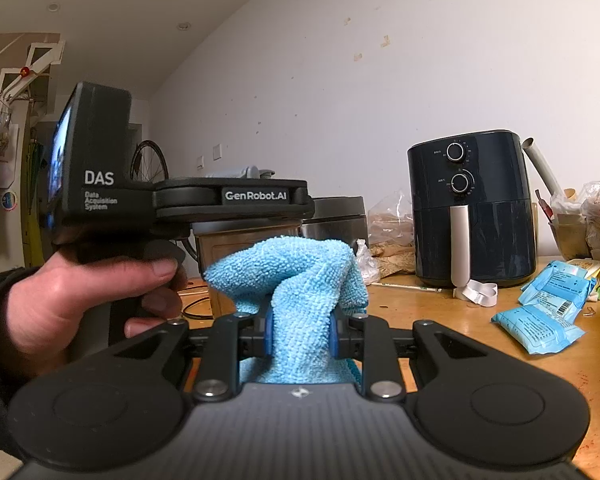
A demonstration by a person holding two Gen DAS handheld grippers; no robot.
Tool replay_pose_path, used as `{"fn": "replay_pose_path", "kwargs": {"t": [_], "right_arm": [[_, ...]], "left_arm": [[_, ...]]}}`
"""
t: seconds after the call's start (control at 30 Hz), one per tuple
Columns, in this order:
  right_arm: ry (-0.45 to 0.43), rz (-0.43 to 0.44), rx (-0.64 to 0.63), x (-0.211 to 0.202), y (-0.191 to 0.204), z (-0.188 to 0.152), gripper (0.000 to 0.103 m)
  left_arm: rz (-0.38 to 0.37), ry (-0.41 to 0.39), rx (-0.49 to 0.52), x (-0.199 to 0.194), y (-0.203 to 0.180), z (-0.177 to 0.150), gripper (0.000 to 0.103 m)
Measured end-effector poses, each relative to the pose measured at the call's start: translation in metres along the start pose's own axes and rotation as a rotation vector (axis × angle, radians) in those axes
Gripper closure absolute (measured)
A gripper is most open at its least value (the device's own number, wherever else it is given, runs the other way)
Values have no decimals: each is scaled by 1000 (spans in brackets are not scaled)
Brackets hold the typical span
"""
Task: Clean container
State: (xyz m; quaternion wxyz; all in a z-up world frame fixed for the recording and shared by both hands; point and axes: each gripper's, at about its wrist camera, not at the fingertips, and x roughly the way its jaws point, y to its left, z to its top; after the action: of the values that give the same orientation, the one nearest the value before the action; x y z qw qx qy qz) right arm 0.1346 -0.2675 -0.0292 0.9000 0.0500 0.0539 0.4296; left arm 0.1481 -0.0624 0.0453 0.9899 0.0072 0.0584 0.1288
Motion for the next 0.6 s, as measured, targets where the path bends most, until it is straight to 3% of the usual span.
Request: {"fn": "replay_pose_path", "kwargs": {"t": [0.6], "right_arm": [[5,3,2,2,-3,1,80]], "left_arm": [[-218,-16,28,5,18,-5,8]]}}
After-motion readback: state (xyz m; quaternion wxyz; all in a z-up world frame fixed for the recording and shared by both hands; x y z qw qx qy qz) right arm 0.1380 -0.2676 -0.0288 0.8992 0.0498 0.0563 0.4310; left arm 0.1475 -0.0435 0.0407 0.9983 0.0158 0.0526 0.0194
